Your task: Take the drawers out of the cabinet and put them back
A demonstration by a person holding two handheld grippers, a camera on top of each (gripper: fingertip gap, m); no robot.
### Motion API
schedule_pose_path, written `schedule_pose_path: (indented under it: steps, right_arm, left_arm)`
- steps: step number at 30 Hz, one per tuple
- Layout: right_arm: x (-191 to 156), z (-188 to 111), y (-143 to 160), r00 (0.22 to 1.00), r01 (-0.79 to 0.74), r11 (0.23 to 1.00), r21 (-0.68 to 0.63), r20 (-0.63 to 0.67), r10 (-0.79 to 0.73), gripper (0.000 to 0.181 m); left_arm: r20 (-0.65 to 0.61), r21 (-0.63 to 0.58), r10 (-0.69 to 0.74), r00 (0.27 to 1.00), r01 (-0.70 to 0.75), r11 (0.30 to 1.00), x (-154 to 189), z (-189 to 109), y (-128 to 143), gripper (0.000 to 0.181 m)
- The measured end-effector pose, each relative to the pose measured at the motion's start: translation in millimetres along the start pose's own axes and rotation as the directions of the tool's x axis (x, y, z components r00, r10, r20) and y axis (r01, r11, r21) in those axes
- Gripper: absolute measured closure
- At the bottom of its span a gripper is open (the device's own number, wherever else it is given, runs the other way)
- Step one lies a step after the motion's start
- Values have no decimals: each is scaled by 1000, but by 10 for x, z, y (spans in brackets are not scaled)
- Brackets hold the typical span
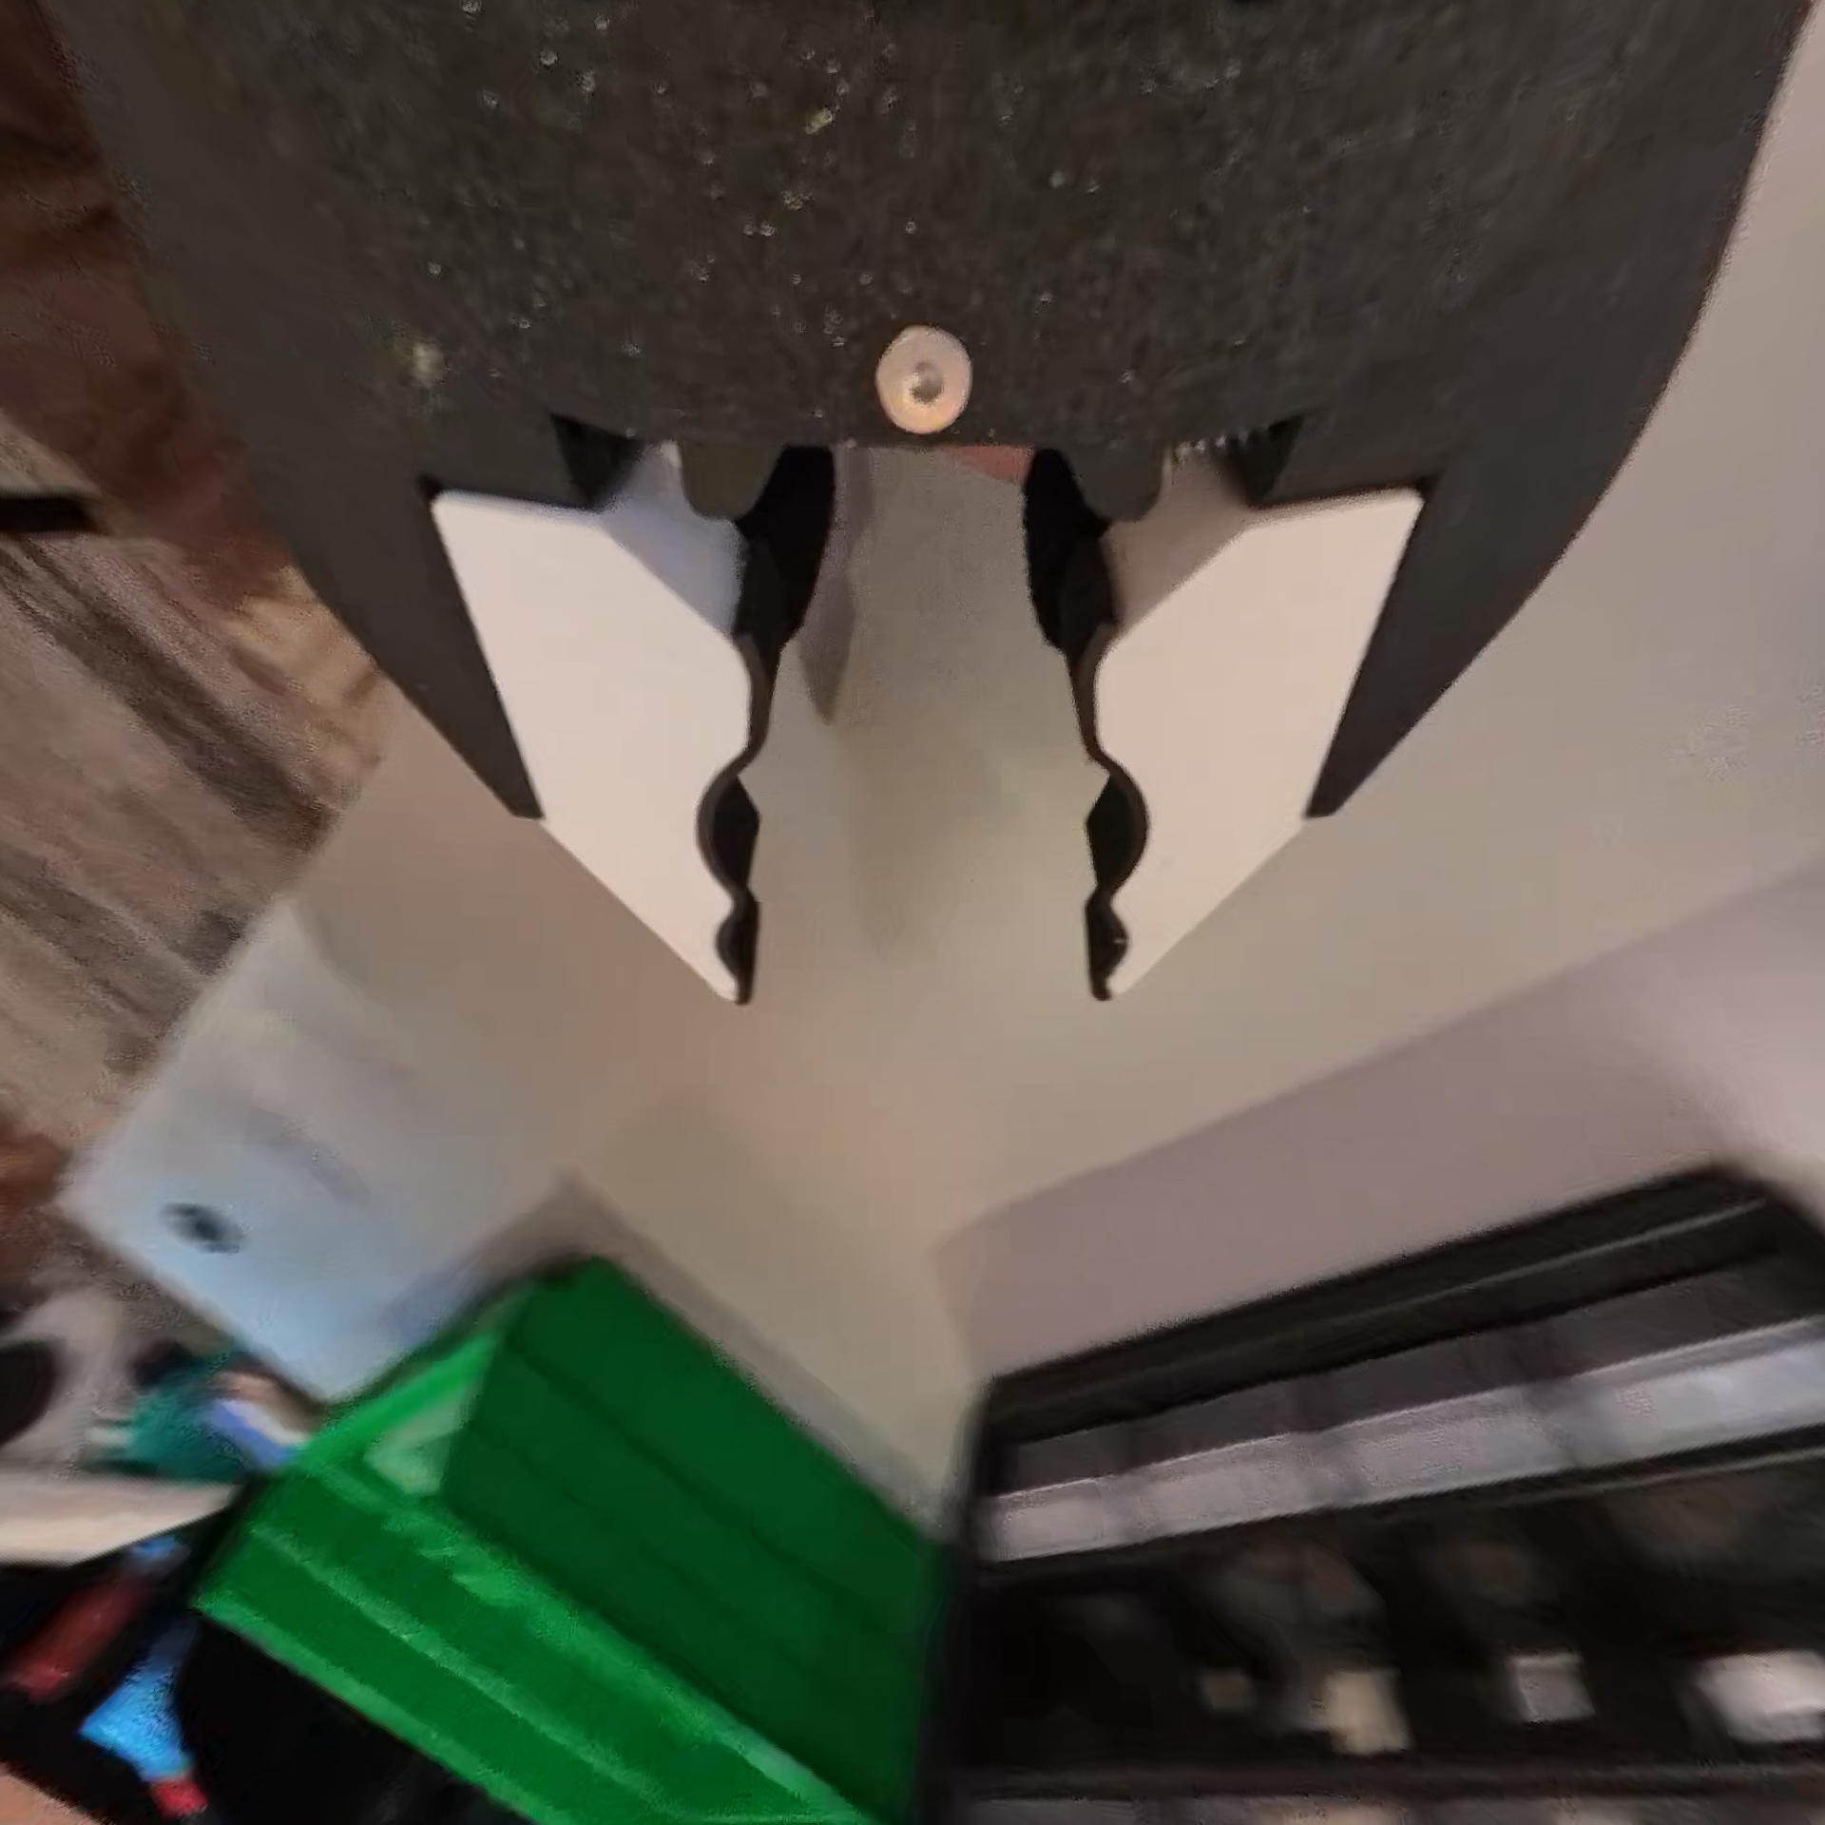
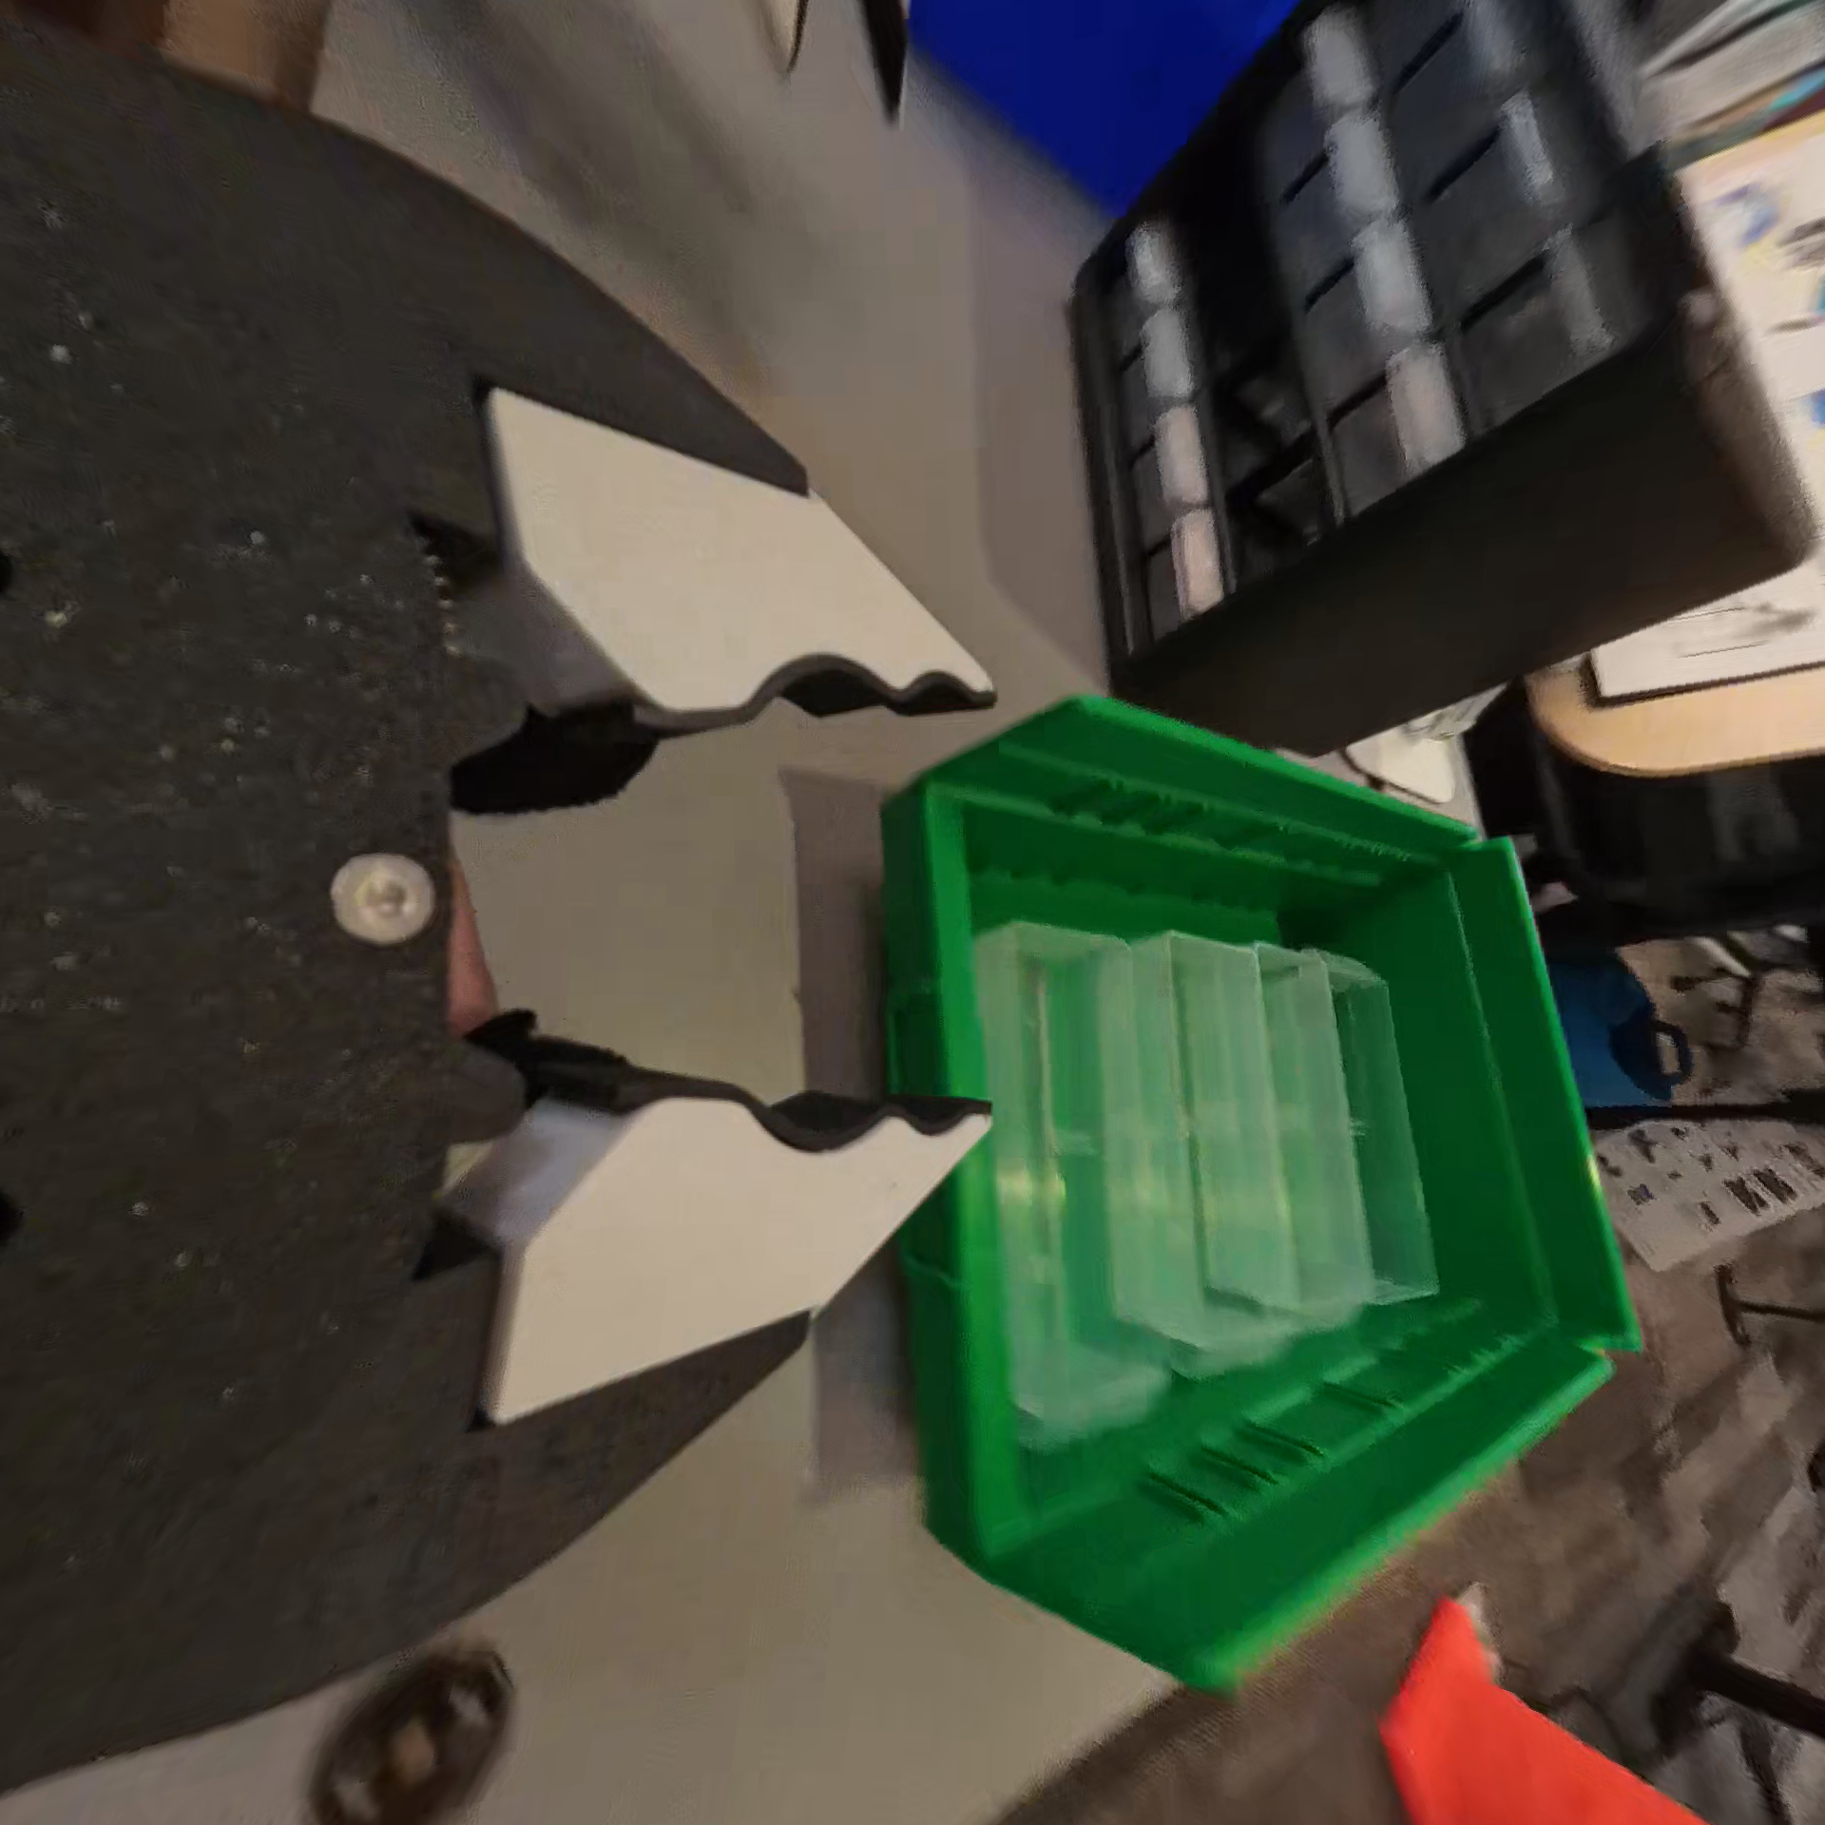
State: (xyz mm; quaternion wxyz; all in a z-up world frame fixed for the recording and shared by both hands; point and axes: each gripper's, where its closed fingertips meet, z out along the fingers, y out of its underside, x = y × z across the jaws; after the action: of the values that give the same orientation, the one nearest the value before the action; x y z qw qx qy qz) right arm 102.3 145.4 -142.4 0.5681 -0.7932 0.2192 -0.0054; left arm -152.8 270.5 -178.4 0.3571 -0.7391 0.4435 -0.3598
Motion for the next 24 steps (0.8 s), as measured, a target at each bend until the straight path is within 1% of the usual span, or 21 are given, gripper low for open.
schedule_pose_path:
  steps: [1, 2, 4, 5, 8, 9, 11, 12, 14, 15, 17, 19, 21, 24]
  right_arm:
    - [-38, -44, 70, 998, -58, 998, 32, -24, 59, 109]
    - [-56, -93, 126, 996, -79, 996, 47, -44, 81, 111]
    - [-43, -195, 152, 995, -57, 997, 54, -77, 61, 112]
    - [-19, -246, 120, 996, -23, 998, 65, -88, 29, 112]
    - [178, -394, 9, 984, 77, 994, 82, -167, -62, 112]
    - [231, -437, -7, 980, 96, 992, 82, -183, -80, 112]
    - [334, -523, -13, 972, 106, 990, 93, -219, -84, 113]
    - [366, -558, -11, 972, 99, 990, 105, -225, -73, 114]
    - [389, -595, -7, 977, 70, 990, 119, -211, -44, 114]
    - [396, -605, -12, 978, 59, 990, 125, -204, -32, 114]
    - [399, -610, -27, 982, 46, 989, 140, -189, -19, 115]
    - [403, -602, -18, 984, 41, 990, 133, -180, -16, 114]
    - [394, -614, -35, 984, 44, 989, 141, -178, -19, 115]
    - [363, -664, -102, 983, 68, 983, 172, -178, -37, 115]
  left_arm:
    - [-85, 16, 23, 996, -22, 1000, 299, 195, -120, 106]
    - [-155, 41, 46, 987, -40, 998, 577, 381, -245, 103]
    - [-216, 57, 55, 975, -44, 997, 969, 794, -448, 100]
    - [-217, 37, 52, 975, -45, 998, 1092, 1030, -497, 94]
    - [-149, -44, -5, 989, -1, 999, 1221, 1699, -582, 81]
    - [-120, -48, -22, 993, 17, 999, 1223, 1857, -626, 80]
    - [-82, -52, -30, 996, 26, 998, 1248, 2081, -684, 79]
    - [-88, -64, -42, 995, 36, 997, 1293, 2145, -696, 82]
    - [-82, -36, -62, 995, 59, 998, 1337, 2180, -777, 96]
    - [-71, -14, -50, 996, 49, 999, 1340, 2175, -819, 107]
    - [-6, -8, -4, 1000, 4, 1000, 1260, 2172, -824, 130]
    - [-1, -11, 31, 1000, -31, 999, 1238, 2165, -812, 132]
    - [33, -24, 71, 997, -70, 997, 1163, 2113, -800, 140]
    - [48, -35, 122, 991, -120, 992, 1049, 1971, -748, 151]
